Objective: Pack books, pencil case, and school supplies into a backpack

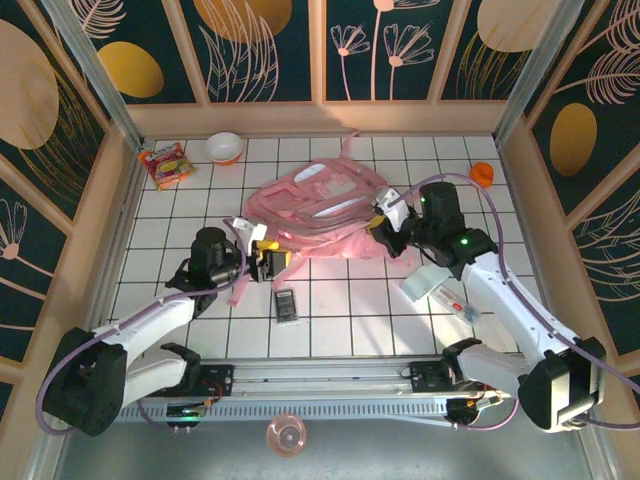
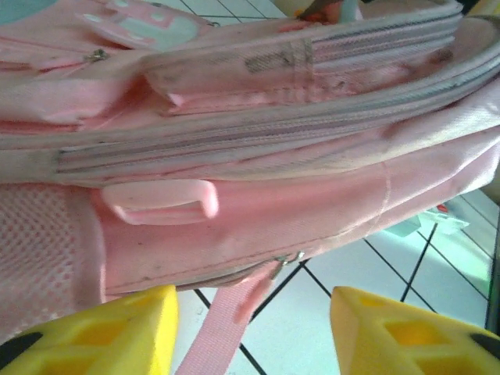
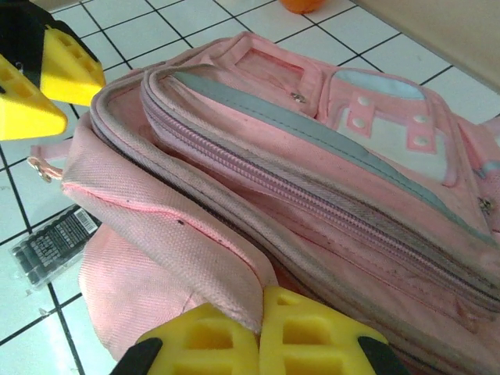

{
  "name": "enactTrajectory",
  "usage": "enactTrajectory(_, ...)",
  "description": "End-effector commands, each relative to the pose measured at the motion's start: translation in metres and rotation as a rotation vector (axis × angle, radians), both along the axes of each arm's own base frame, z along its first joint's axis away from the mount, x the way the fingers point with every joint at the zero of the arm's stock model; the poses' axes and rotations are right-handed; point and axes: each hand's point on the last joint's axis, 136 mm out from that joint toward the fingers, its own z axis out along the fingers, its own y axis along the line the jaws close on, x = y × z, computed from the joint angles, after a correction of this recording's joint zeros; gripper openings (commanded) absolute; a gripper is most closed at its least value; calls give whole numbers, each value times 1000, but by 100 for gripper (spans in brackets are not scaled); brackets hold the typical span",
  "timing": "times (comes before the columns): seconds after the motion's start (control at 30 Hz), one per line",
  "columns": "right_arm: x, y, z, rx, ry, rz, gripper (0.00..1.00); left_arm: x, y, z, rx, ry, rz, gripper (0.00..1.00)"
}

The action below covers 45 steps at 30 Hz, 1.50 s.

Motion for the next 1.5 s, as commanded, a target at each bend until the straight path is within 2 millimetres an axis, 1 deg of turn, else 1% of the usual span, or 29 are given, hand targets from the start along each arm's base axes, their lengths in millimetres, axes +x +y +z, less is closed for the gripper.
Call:
enactTrajectory(0.0,4,15,50,105,-120,75,0,-9,-7,-6,2,-42,-70,57)
enactTrajectory(0.07,4,17,54,121,-124,80,0,-10,-12,-10,-32,-22,-74,57)
enactTrajectory(0.17,5,19,61,138,-135,81,0,-15,-23,-25,-18,14,-100,58)
enactTrajectory(0.23,7,19,66,151,-143,73,0,-16,-25,-34,-6,28,-100,59)
enactTrajectory(0.3,6,21,69,163,-144,80,0,-13,-25,-37,-8,20,-80,58)
enactTrajectory(0.33,6,21,70,168,-145,82,0,-11,-25,-36,-14,7,-72,57)
enactTrajectory(0.4,5,22,71,172,-143,86,0,-6,-25,-33,-23,-19,-59,50)
enactTrajectory(0.43,5,22,71,173,-144,86,0,-5,-27,-32,-24,-32,-69,48)
enactTrajectory(0.5,5,22,72,175,-142,87,0,1,-30,-29,-22,-52,-70,48)
enactTrajectory(0.63,4,23,75,188,-145,88,0,9,-36,-24,-59,-79,-74,52)
enactTrajectory(0.73,4,22,77,191,-149,81,0,14,-40,-21,-81,-80,-74,51)
enactTrajectory(0.8,5,21,77,194,-149,69,0,15,-41,-16,-105,-93,-68,45)
enactTrajectory(0.97,7,22,76,211,-144,42,0,11,-44,-2,-147,-112,-85,21)
enactTrajectory(1.17,10,24,69,207,-137,18,0,3,-47,7,-173,-109,-121,1)
enactTrajectory(1.37,16,25,62,178,-139,-54,0,-5,-50,20,-209,-97,-143,0)
enactTrajectory(1.47,18,27,59,169,-145,-78,0,-9,-50,21,-205,-86,-152,0)
